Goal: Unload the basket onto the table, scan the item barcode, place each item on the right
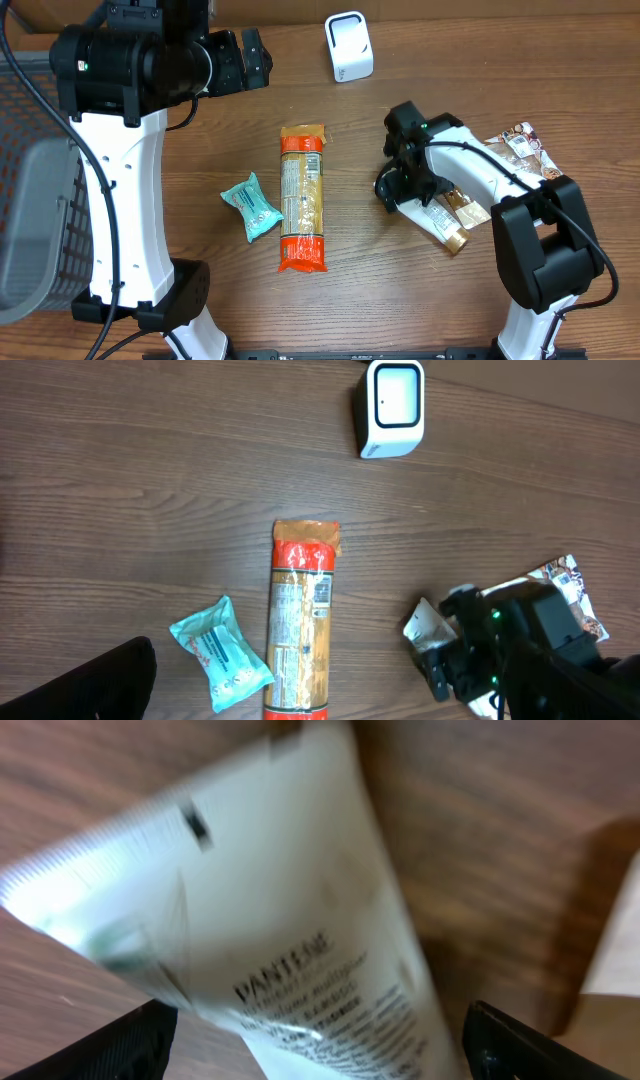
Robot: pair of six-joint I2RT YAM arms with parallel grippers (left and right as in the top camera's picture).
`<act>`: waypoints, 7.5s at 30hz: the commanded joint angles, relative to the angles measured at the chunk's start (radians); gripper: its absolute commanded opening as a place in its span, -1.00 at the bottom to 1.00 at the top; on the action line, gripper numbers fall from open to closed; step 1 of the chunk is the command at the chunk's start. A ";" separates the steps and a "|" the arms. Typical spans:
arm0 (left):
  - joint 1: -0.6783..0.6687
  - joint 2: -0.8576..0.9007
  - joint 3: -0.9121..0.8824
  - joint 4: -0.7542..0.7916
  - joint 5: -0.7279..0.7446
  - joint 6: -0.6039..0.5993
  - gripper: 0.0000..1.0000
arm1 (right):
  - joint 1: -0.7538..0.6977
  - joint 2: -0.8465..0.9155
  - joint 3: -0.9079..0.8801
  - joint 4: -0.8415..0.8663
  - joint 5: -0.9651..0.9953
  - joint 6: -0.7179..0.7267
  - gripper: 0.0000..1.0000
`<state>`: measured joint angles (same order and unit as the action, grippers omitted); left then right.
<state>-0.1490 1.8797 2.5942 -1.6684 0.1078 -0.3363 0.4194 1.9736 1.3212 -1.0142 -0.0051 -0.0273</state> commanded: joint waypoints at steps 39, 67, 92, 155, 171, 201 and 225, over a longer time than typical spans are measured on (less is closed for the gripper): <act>-0.002 0.010 0.006 0.004 -0.008 0.016 0.99 | 0.322 -0.085 0.019 0.284 0.003 -0.801 1.00; -0.002 0.010 0.006 0.004 -0.007 0.015 0.99 | 0.274 -0.193 -0.158 0.468 -0.011 1.479 1.00; -0.002 0.010 0.006 0.004 -0.008 0.015 0.99 | 0.168 -0.171 -0.204 0.550 -0.513 0.209 -0.07; -0.003 0.010 0.006 0.004 -0.007 0.015 0.99 | 0.085 0.024 -0.143 0.560 -0.636 0.372 -0.60; -0.002 0.010 0.006 0.004 -0.008 0.016 0.99 | 0.238 0.033 -0.149 0.488 -0.381 0.747 0.25; -0.002 0.010 0.006 0.004 -0.007 0.015 0.99 | 0.064 -0.074 0.016 0.279 -0.823 0.170 -0.92; -0.002 0.010 0.006 0.004 -0.007 0.015 0.99 | -0.216 -0.484 0.177 0.199 -0.821 0.141 -0.93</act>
<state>-0.1486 1.8797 2.5942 -1.6680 0.1078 -0.3363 0.1951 1.5238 1.3754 -0.8135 -1.0706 0.0189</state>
